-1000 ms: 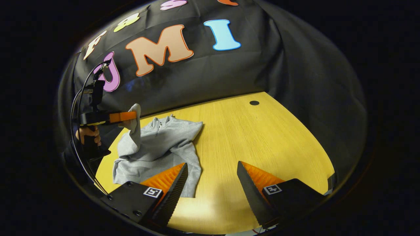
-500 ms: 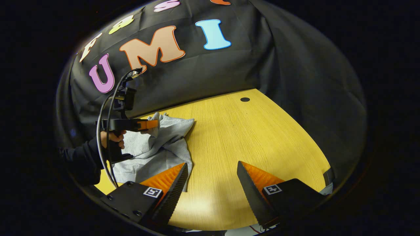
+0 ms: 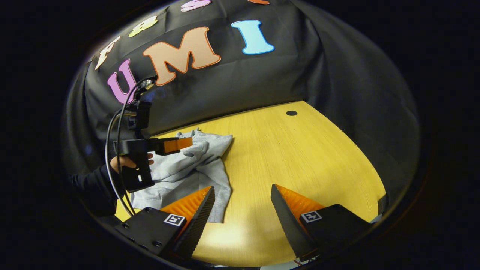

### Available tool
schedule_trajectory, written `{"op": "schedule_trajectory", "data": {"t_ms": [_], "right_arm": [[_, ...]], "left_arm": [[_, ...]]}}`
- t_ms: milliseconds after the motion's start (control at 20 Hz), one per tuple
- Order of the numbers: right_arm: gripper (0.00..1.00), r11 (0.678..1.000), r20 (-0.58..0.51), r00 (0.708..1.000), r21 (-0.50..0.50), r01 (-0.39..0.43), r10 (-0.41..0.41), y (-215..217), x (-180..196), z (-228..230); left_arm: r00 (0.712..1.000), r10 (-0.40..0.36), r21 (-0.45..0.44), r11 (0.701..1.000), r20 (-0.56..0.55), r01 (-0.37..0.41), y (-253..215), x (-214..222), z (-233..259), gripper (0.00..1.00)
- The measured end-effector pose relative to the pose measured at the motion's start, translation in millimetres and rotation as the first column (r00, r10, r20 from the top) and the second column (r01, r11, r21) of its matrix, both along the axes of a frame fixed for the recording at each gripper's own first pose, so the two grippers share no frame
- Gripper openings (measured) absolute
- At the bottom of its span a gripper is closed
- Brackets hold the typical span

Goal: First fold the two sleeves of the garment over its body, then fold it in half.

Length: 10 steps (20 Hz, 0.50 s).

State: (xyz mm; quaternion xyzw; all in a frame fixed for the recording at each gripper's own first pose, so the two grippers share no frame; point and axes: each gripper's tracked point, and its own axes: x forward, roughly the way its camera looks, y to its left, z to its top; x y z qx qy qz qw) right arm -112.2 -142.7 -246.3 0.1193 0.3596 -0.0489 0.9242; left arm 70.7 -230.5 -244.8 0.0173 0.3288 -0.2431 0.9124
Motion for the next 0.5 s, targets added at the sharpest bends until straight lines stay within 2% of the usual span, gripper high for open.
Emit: {"op": "schedule_trajectory", "data": {"t_ms": [200,500], "right_arm": [[0.96,0.998,-0.005,0.998,0.001,-0.068,0.068,27.5,13.3,-9.7],[0.97,0.989,-0.027,0.988,0.007,-0.15,0.15,64.2,26.1,-25.0]], "left_arm": [[0.997,0.072,0.033,0.997,0.039,-0.073,69.5,-9.4,11.2,0.99],[0.981,0.192,0.074,0.978,0.03,-0.193,162.9,-40.6,9.9,0.98]]}}
